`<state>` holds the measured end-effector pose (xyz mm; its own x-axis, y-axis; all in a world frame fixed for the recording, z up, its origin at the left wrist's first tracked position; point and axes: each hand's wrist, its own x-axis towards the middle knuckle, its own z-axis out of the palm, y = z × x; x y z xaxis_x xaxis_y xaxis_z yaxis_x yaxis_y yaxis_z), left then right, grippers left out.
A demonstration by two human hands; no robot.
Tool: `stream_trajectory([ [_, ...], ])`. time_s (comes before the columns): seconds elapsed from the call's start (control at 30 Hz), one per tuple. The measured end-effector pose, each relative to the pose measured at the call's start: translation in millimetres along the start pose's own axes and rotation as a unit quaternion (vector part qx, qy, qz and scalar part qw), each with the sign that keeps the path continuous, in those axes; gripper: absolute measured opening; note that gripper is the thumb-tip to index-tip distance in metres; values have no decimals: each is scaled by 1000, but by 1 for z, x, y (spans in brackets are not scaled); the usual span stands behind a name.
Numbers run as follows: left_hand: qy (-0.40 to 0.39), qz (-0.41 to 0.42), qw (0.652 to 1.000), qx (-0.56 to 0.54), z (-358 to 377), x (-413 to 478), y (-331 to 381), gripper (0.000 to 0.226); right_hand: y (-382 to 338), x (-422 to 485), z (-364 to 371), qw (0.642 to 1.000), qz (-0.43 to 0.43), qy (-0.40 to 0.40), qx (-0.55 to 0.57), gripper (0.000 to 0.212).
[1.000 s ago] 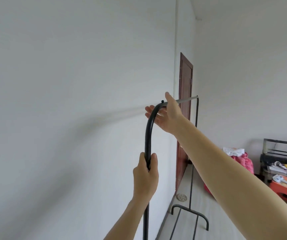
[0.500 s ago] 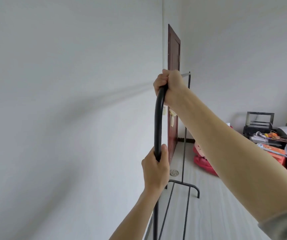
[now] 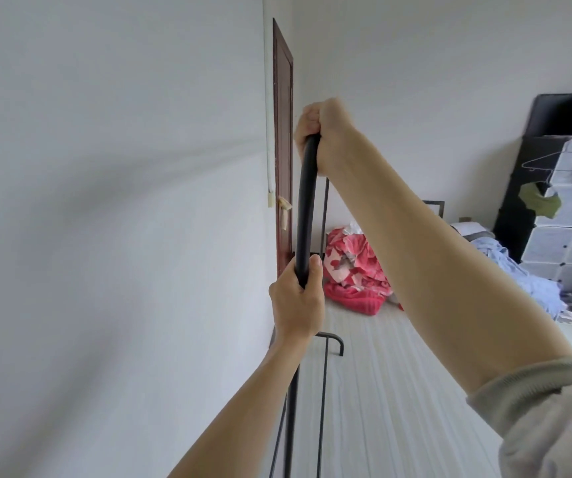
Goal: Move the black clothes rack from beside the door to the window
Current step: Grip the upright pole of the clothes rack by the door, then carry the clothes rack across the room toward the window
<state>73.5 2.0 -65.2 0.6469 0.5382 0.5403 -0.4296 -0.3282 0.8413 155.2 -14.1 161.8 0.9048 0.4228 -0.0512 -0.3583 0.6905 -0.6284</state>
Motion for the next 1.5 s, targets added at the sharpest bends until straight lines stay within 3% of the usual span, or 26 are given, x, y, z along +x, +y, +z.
stream_trajectory([
  [0.33, -64, 14, 996, -64, 27, 4, 5, 52, -35, -3, -23, 996, -67, 45, -34, 42],
  [0.5, -109, 14, 990, -93, 63, 14, -8, 47, -65, 9, -54, 978, -189, 52, -74, 37],
  [0.6, -124, 18, 987, -96, 87, 19, -14, 50, -89, 9, -64, 978, -141, 150, -16, 35],
  [0.67, -136, 21, 986, -98, 102, 23, -17, 52, -99, 9, -73, 966, -168, 182, -68, 31],
  [1.1, -218, 1, 968, -123, 216, 39, -24, 53, -177, 26, -139, 940, -255, 225, -20, 15],
  [1.5, -245, -8, 962, -121, 293, 78, -49, 51, -225, 87, -181, 919, -305, 247, -13, 23],
])
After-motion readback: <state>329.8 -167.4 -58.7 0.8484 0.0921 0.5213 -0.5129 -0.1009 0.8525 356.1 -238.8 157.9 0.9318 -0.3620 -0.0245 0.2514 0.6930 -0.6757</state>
